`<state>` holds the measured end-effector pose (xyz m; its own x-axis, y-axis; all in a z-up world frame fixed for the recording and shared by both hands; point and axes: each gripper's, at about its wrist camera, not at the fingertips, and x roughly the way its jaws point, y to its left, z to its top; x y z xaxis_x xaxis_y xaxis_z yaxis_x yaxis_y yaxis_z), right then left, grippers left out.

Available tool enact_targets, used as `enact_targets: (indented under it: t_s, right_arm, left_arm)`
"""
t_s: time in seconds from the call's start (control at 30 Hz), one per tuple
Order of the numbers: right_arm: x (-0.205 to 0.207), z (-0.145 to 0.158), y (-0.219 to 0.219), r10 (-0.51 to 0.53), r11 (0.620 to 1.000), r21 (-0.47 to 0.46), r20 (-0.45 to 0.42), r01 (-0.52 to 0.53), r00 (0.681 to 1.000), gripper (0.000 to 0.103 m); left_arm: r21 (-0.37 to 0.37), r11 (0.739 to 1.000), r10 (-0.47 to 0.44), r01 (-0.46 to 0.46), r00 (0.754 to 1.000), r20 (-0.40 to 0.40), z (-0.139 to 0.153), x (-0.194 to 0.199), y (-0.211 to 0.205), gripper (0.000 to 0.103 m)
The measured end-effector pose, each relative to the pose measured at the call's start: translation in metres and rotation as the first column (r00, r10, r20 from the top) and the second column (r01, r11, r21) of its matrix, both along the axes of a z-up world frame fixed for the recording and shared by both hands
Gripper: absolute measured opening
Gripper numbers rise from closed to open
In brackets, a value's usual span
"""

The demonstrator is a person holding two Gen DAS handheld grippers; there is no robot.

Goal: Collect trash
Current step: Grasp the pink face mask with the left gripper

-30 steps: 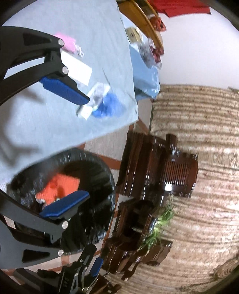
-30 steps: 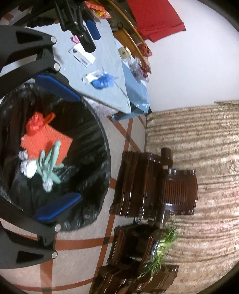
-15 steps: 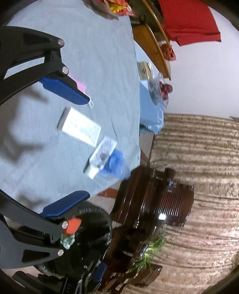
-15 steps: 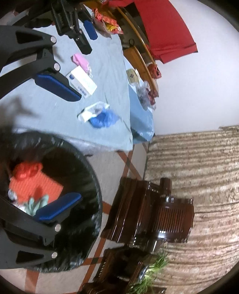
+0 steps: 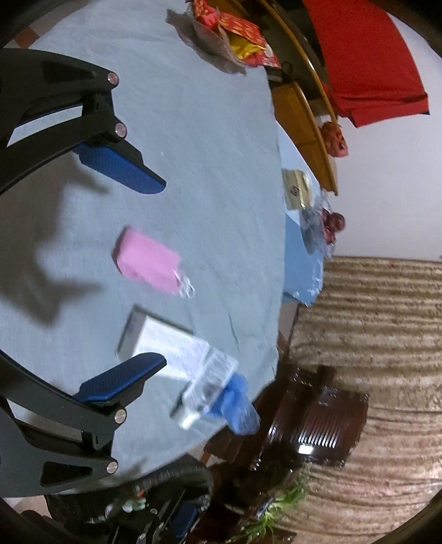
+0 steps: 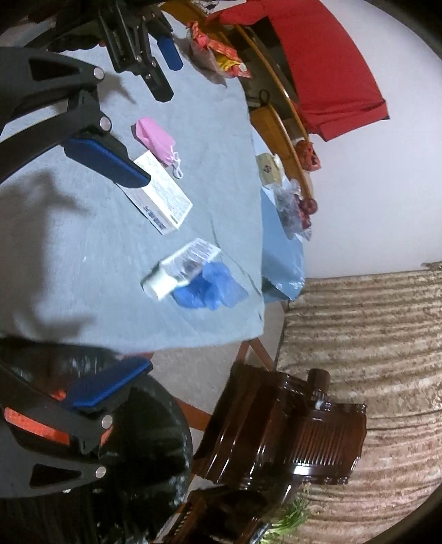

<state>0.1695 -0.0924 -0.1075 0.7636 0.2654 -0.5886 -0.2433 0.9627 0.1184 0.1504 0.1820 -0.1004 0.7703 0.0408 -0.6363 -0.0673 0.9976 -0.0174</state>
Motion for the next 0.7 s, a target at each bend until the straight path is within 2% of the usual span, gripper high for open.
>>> enact_targets:
  t_s: [0.3, 0.57, 0.7]
  right_arm:
    - [0.011, -0.022, 0.017, 0.011, 0.999, -0.035, -0.046, -0.013, 0.999, 0.097]
    - [0.020, -0.030, 0.023, 0.010, 0.999, -0.052, -0.067, -0.013, 0.998, 0.097]
    - [0.022, -0.032, 0.026, 0.012, 0.998, -0.062, -0.070, -0.017, 0.997, 0.097]
  left_arm:
    - [0.012, 0.999, 0.035, -0.034, 0.996, -0.087, -0.039, 0.021, 0.026, 0.092]
    - [0.001, 1.000, 0.022, -0.022, 0.990, -0.137, -0.061, 0.038, 0.026, 0.092]
    - [-0.022, 1.000, -0.002, -0.002, 0.985, -0.172, -0.069, 0.047, 0.025, 0.079]
